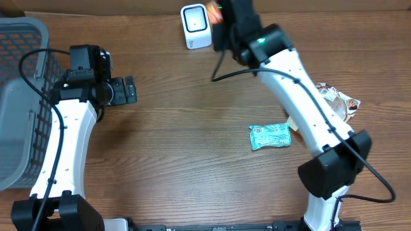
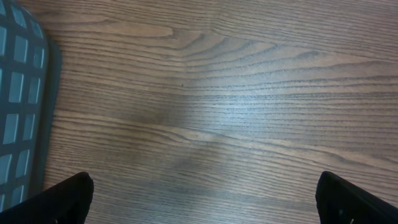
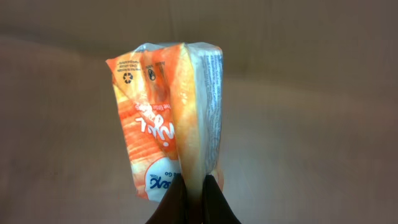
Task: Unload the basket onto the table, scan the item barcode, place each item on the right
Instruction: 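Raise the Kleenex box up to the white scanner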
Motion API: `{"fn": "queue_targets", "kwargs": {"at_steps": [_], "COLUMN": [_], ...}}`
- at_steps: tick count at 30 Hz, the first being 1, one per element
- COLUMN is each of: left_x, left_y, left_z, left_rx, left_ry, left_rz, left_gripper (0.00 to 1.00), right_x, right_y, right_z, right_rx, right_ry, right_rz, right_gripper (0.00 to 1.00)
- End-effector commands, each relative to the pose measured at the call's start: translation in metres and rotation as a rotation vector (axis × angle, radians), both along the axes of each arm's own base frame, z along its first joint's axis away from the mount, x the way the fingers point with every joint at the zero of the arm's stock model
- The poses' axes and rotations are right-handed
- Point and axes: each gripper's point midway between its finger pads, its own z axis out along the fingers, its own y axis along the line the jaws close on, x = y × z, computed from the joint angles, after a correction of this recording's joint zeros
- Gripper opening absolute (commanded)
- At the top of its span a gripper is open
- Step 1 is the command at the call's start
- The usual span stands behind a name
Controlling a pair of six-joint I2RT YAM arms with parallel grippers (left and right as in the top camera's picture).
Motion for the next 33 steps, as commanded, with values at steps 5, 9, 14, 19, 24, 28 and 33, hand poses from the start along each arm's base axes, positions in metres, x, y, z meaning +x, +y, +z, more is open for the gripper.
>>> {"fn": "queue_targets", "kwargs": {"at_steps": [5,9,14,19,24,28,33], "left_x": [0.0,0.0,0.0,0.0,0.0,0.0,0.0], "left_y": [0.002,0.002,0.002,0.002,0.002,0.002,0.002], "left_z": [-0.001,-0.001,-0.001,-0.001,-0.001,-0.001,-0.001], "left_rx": [0.018,0.018,0.018,0.018,0.018,0.018,0.018], "left_ry": [0.006,0.006,0.006,0.006,0.006,0.006,0.006], "left_rz": [-0.02,-0.02,-0.02,-0.02,-0.02,-0.02,-0.02], "left_gripper": [1.0,0.99,1.0,1.0,0.99,1.0,0.99], "right_x": [0.067,0.091,0.107,0.113,0.116,0.116,0.114], "right_y": [0.01,0.021,0.039,0.053,0.055,0.055,0.056], "right_z": [-0.037,-0.067,-0.106,-0.141,-0.164,-0.164,-0.162], "right_rx": [-0.392,-0.476,-0.569,-0.726,-0.802,-0.801,-0.819], "right_ry": [-0.216,-0.268,-0.303,-0.324,-0.313,-0.316,-0.318], "right_rz": [0.028,0.061,0.129,0.237,0.285,0.282,0.261], "right_gripper": [0.04,0.04,0.04,0.04,0.04,0.04,0.04]}}
